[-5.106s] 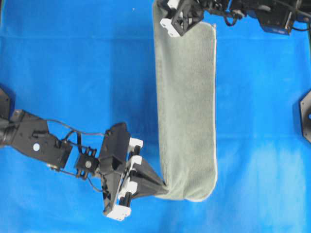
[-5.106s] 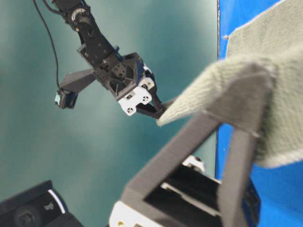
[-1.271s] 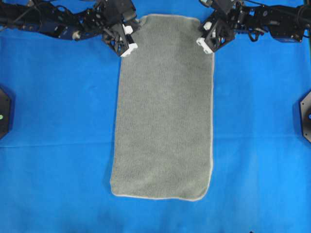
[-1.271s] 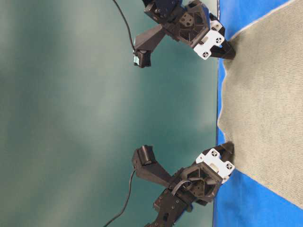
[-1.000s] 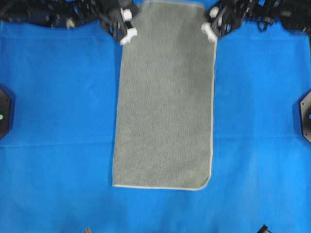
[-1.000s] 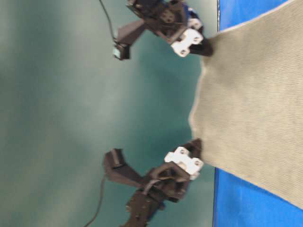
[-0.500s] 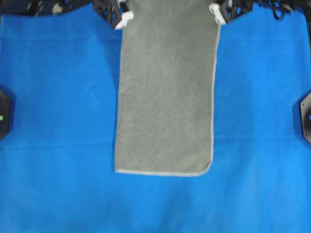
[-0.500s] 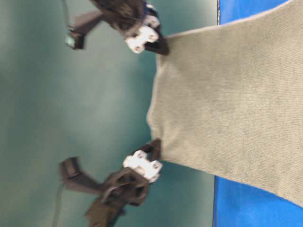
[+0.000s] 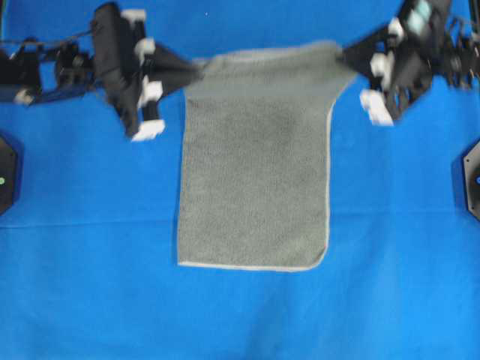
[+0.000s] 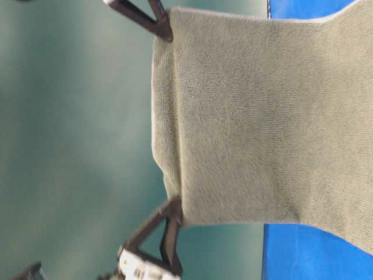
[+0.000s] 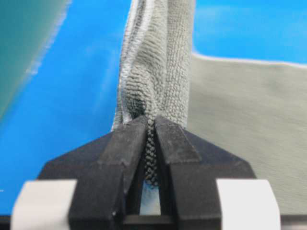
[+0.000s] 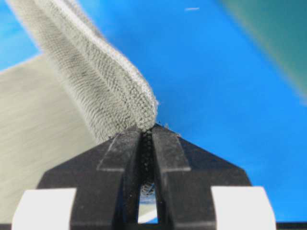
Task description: Fold a large towel.
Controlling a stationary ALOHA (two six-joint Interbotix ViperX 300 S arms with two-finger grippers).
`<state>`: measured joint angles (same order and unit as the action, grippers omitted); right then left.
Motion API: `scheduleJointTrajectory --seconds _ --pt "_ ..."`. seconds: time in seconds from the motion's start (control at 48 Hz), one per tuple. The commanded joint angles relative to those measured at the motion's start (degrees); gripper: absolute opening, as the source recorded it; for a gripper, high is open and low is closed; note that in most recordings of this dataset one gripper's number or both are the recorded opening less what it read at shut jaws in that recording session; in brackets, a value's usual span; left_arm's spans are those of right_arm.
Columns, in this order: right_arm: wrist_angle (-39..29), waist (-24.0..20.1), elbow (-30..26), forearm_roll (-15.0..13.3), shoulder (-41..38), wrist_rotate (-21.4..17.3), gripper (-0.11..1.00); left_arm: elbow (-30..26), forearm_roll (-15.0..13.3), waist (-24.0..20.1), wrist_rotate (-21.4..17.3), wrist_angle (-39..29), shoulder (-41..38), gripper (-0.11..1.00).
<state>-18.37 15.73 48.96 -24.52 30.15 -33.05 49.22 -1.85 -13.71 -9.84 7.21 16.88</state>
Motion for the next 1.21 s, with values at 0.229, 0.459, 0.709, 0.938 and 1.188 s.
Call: scheduleJointTrajectory --seconds 0.229,0.459,0.709,0.938,1.188 --pt "-1.49 -14.59 4.31 0.18 -4.04 -10.37 0.07 5.45 -0.26 16.17 7.65 -0.62 0.7 0.03" --pt "1.76 -21.27 3.96 0.18 -13.8 -14.94 0.07 5.19 -0.26 22.76 10.99 4.66 -10.46 0.03" --pt "7.29 -23.38 2.81 0.18 -19.07 -15.03 0.07 4.48 -0.35 26.54 13.01 10.46 -17.4 0.03" --pt "9.58 -23.38 2.81 0.18 -20.13 -14.94 0.07 3.96 -0.35 26.63 15.73 10.46 -17.58 0.03" --pt "9.32 -25.22 1.67 0.0 -20.92 -14.68 0.34 2.81 -0.35 26.72 15.73 8.96 -16.96 0.49"
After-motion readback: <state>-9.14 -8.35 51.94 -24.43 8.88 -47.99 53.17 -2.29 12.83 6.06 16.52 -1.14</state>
